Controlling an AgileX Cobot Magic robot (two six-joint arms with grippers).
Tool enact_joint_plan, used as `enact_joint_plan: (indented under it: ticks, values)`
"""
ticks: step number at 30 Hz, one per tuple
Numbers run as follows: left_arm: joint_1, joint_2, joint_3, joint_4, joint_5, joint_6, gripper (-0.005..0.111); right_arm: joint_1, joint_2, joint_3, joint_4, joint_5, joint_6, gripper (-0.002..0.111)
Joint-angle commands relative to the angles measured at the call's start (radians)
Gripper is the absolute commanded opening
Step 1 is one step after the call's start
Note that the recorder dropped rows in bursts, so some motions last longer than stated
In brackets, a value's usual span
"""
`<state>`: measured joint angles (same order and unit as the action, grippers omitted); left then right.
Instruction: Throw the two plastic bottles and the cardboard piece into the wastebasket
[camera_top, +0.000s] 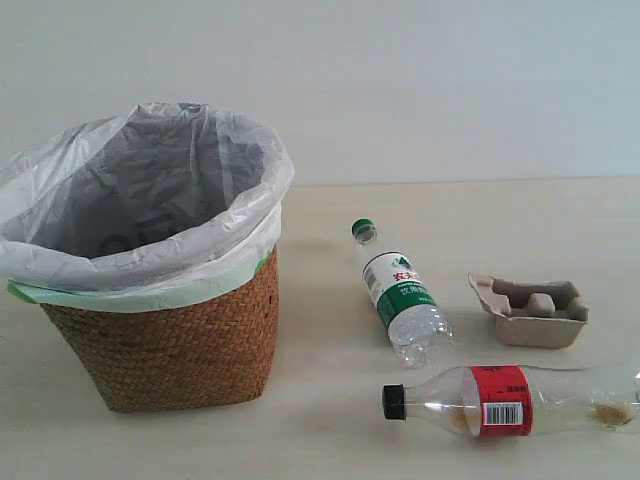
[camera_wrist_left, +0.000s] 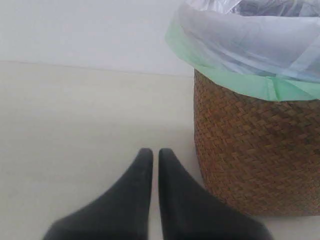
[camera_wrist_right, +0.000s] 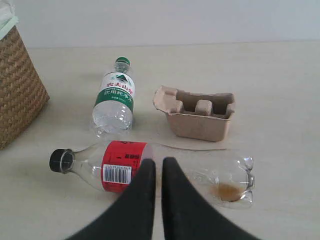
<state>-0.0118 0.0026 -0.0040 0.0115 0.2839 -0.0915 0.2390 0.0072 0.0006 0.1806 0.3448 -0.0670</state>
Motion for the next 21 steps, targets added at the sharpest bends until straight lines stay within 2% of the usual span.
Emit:
enact_joint_plan:
  ticks: [1, 16, 18, 21]
  values:
    - [0.002, -0.003, 0.004, 0.005, -0.007, -0.005, 0.004, -0.008, -0.007, -0.001, -0.003, -0.003, 0.0, 0.001]
    - [0.002, -0.003, 0.004, 0.005, -0.007, -0.005, 0.004, -0.008, -0.007, -0.001, -0.003, -0.003, 0.0, 0.001]
    - [0.002, -0.003, 0.004, 0.005, -0.007, -0.005, 0.004, -0.008, -0.007, -0.001, 0.024, 0.003, 0.059, 0.001]
    - [0.002, -0.003, 0.004, 0.005, -0.007, -0.005, 0.004, -0.008, -0.007, -0.001, 0.159, -0.001, 0.278, 0.001]
